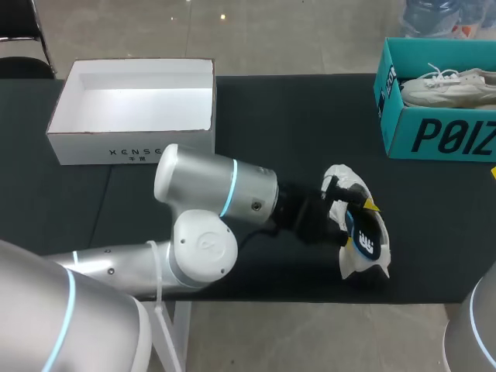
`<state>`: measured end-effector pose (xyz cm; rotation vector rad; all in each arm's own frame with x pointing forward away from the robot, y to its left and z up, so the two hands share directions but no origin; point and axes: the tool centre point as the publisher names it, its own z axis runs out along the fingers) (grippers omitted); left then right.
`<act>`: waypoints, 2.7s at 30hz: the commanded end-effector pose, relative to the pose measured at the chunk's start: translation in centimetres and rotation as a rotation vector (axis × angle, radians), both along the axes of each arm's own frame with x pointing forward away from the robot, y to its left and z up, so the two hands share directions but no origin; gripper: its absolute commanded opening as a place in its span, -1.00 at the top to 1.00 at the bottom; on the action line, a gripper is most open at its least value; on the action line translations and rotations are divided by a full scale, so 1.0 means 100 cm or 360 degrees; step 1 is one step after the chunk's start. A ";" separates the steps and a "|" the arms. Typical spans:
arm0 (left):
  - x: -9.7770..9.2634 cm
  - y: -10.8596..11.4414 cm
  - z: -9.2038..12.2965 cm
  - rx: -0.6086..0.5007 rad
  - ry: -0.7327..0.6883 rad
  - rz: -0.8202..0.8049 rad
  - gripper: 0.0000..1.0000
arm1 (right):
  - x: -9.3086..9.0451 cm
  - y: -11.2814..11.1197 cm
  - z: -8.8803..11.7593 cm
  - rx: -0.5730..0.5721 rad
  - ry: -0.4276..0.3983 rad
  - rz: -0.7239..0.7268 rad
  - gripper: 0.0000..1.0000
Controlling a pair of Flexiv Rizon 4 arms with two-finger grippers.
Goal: Take the shoe out of the shoebox, open the shoe tongue, remove and reinsert the insole, then place the shoe into the shoebox
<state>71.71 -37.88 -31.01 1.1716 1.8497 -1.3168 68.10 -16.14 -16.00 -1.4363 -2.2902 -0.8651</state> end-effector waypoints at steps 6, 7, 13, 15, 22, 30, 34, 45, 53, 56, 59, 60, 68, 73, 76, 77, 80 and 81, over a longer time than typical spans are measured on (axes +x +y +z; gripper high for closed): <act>-0.009 0.023 0.011 0.0023 0.0003 0.0002 -0.34 | 0.000 0.000 0.000 -0.0003 0.0002 -0.0001 -1.00; -0.010 0.024 0.011 0.0025 0.0005 0.0002 -0.36 | 0.000 0.000 0.000 -0.0003 0.0002 -0.0001 -1.00; -0.017 0.024 0.006 0.0038 0.0020 -0.0013 -0.22 | 0.000 0.000 0.000 -0.0003 0.0002 -0.0001 -1.00; -0.021 0.021 0.004 0.0036 0.0025 -0.0025 -0.04 | 0.000 0.000 0.000 -0.0003 0.0002 -0.0001 -1.00; -0.024 0.016 -0.007 0.0071 0.0036 -0.0038 0.28 | 0.000 0.000 0.000 -0.0003 0.0002 -0.0001 -1.00; -0.021 0.014 -0.009 0.0082 0.0019 -0.0029 1.00 | 0.000 0.000 0.000 -0.0003 0.0002 -0.0001 -1.00; -0.020 0.010 -0.009 0.0076 0.0011 -0.0023 1.00 | 0.000 0.000 0.000 -0.0003 0.0002 -0.0001 -1.00; -0.012 0.005 -0.014 0.0085 -0.0031 0.0019 1.00 | 0.000 0.000 0.000 -0.0003 0.0002 -0.0001 -1.00; 0.002 0.006 -0.025 0.0099 -0.0046 0.0082 1.00 | 0.000 0.000 0.000 -0.0003 0.0002 -0.0001 -1.00; 0.006 0.007 -0.029 0.0106 -0.0056 0.0098 1.00 | 0.000 0.000 0.000 -0.0003 0.0002 -0.0001 -1.00; 0.012 0.007 -0.034 0.0126 -0.0072 0.0124 1.00 | 0.000 0.000 0.000 -0.0003 0.0002 -0.0001 -1.00; 0.014 0.008 -0.035 0.0130 -0.0075 0.0136 1.00 | 0.000 0.000 0.000 -0.0003 0.0002 -0.0001 -1.00; 0.017 0.003 -0.024 0.0130 -0.0108 0.0133 -0.12 | 0.000 0.000 0.000 -0.0003 0.0002 -0.0001 -1.00; 0.008 0.002 -0.017 0.0124 -0.0105 0.0105 -1.00 | 0.000 0.000 0.000 -0.0003 0.0002 -0.0001 -1.00; 0.005 0.003 -0.016 0.0126 -0.0099 0.0094 -1.00 | 0.000 0.000 0.000 -0.0003 0.0002 -0.0001 -1.00; 0.003 0.004 -0.016 0.0126 -0.0098 0.0091 -1.00 | 0.000 0.000 0.000 -0.0003 0.0002 -0.0001 -1.00; 0.001 0.005 -0.014 0.0125 -0.0094 0.0087 -1.00 | 0.000 0.000 0.000 -0.0003 0.0002 -0.0001 -1.00; 0.000 0.006 -0.013 0.0123 -0.0093 0.0085 -1.00 | 0.000 0.000 0.000 -0.0003 0.0002 -0.0001 -1.00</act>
